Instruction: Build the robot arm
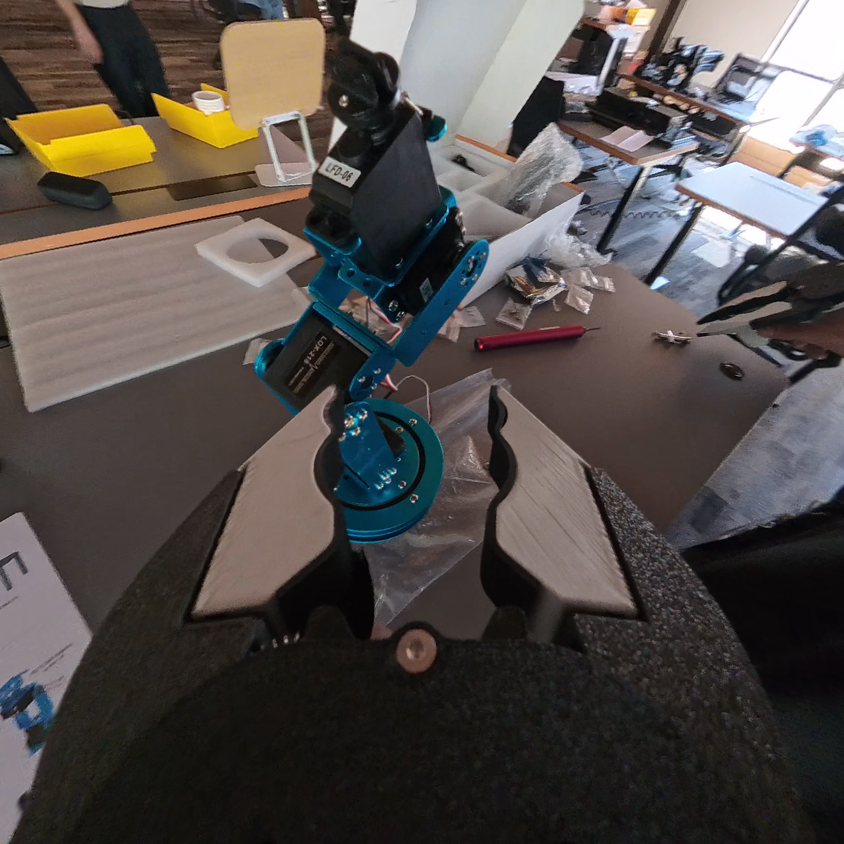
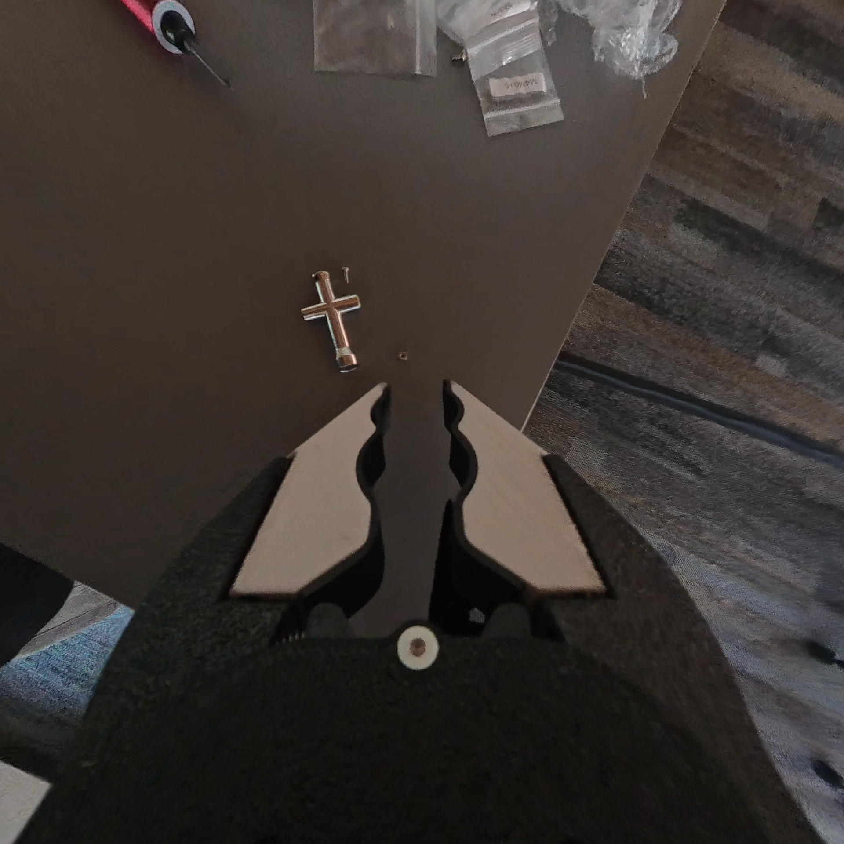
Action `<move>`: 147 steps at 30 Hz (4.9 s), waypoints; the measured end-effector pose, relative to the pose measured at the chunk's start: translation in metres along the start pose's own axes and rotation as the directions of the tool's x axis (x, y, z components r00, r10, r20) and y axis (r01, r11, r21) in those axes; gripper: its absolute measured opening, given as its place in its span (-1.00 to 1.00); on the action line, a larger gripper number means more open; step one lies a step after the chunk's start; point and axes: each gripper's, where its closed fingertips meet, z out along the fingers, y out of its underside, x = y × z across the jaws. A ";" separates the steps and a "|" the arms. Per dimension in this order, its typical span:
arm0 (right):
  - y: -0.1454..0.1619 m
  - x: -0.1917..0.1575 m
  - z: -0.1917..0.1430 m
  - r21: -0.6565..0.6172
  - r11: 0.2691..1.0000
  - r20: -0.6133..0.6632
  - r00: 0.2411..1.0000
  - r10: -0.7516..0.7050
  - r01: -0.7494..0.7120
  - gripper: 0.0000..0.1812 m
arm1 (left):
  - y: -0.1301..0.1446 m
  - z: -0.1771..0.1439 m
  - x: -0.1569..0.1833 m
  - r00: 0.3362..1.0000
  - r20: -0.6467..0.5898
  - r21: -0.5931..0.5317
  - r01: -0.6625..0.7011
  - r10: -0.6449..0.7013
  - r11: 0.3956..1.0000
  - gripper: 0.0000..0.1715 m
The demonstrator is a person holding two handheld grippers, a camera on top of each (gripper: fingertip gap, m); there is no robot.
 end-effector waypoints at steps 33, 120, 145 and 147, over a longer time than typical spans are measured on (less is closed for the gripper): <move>0.343 -0.299 -0.246 0.436 0.551 -0.017 0.606 0.795 -0.712 -0.79 | 0.028 -0.081 -0.001 0.977 0.201 0.015 -0.069 0.065 0.997 -0.32; -0.182 -0.318 -0.001 0.241 0.957 0.534 0.802 -0.268 0.159 -0.69 | 0.072 -0.054 -0.003 0.991 0.136 -0.092 0.002 0.010 0.996 -0.41; -0.232 -0.379 0.038 0.194 0.981 0.514 0.850 -0.117 0.017 -0.70 | 0.072 -0.021 -0.068 0.981 -0.088 -0.149 -0.187 0.175 0.971 -0.42; -0.303 -0.383 -0.009 0.387 0.922 0.522 0.823 -0.226 0.008 -0.71 | 0.049 -0.026 -0.065 0.975 -0.103 -0.096 -0.208 0.198 0.973 -0.42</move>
